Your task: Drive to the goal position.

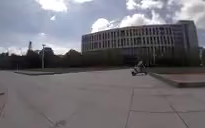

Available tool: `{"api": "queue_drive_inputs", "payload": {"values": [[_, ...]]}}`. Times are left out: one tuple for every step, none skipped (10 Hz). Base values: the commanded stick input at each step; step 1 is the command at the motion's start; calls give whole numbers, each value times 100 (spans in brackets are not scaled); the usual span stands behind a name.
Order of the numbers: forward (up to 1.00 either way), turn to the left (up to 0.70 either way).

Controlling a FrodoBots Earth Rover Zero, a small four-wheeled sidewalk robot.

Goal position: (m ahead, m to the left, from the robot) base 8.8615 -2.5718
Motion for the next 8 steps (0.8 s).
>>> {"api": "queue_drive_inputs", "payload": {"values": [[70,0],[70,0],[70,0],[70,0],[70,0],[70,0],[70,0],[70,0]]}}
